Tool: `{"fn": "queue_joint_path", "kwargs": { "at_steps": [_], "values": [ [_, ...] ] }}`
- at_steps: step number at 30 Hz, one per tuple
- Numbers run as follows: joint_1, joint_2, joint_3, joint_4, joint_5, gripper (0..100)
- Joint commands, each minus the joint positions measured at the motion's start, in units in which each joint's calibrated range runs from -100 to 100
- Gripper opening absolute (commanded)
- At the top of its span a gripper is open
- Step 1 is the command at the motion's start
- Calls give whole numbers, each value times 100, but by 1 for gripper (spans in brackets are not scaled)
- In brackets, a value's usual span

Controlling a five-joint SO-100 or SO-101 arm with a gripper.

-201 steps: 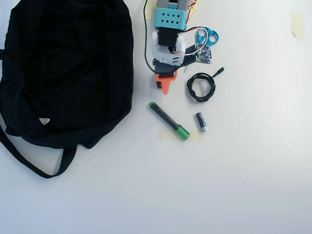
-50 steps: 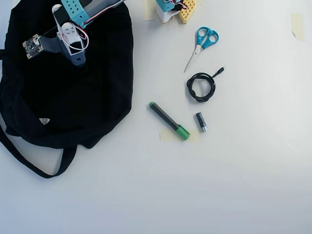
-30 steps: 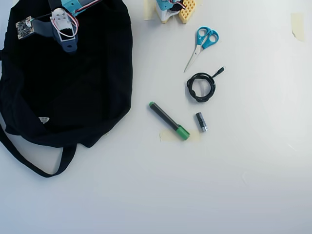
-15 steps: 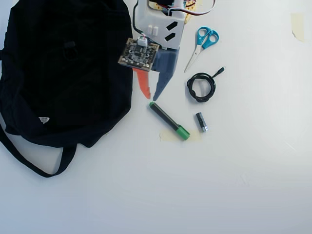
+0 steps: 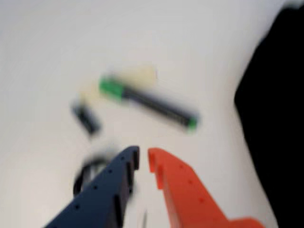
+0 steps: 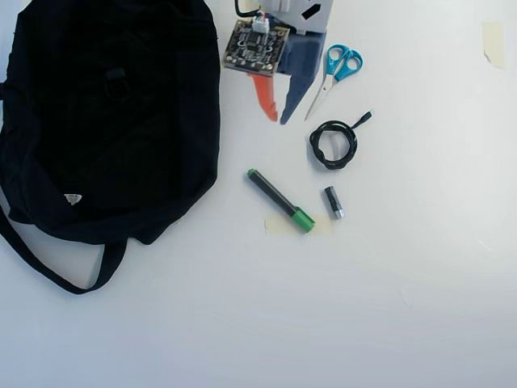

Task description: Put the bike light into the black bag

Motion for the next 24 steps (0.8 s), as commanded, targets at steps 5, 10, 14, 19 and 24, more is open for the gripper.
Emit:
{"fn": "queue_joint_path", "kwargs": {
  "at_steps": [5, 10, 14, 19, 24],
  "values": [
    [-54, -751, 190, 524, 76, 2],
    [-54, -1904, 1295, 455, 56, 2],
    [-46, -3107, 2885, -131, 56, 2],
    [-46, -4601, 5302, -1242, 87, 2],
    [-91, -6659, 7917, -1862, 97, 2]
  ]
}}
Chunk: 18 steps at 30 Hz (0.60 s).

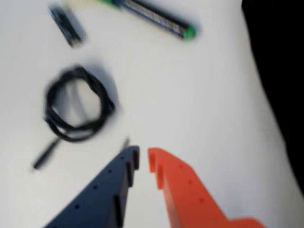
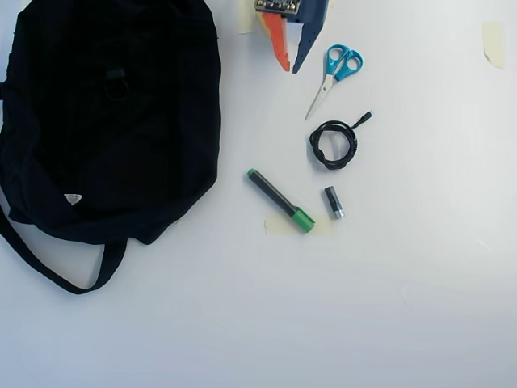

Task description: Put the bike light into the black bag

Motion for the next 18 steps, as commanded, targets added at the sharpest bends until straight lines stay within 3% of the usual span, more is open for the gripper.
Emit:
{"fn": "queue_joint_path", "kwargs": {
  "at_steps": [1, 6, 18],
  "values": [
    [-84, -1628, 1888, -342, 39, 2],
    [-61, -3445, 3613, -299, 44, 2],
    [-39, -3396, 4835, -549, 44, 2]
  ]
}}
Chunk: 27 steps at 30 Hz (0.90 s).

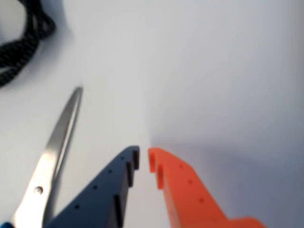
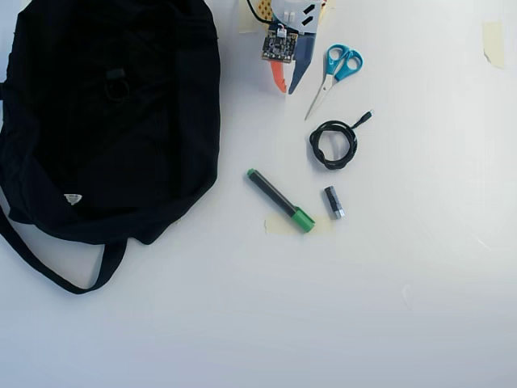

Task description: Put the bike light into the black bag

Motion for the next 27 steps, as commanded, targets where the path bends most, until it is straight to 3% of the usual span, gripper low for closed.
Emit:
{"fn": "queue_joint_path", "kwargs": {
  "at_steps": [1, 27],
  "values": [
    [-9, -66, 212, 78, -10, 2],
    [-62, -58, 212, 86, -10, 2]
  ]
}}
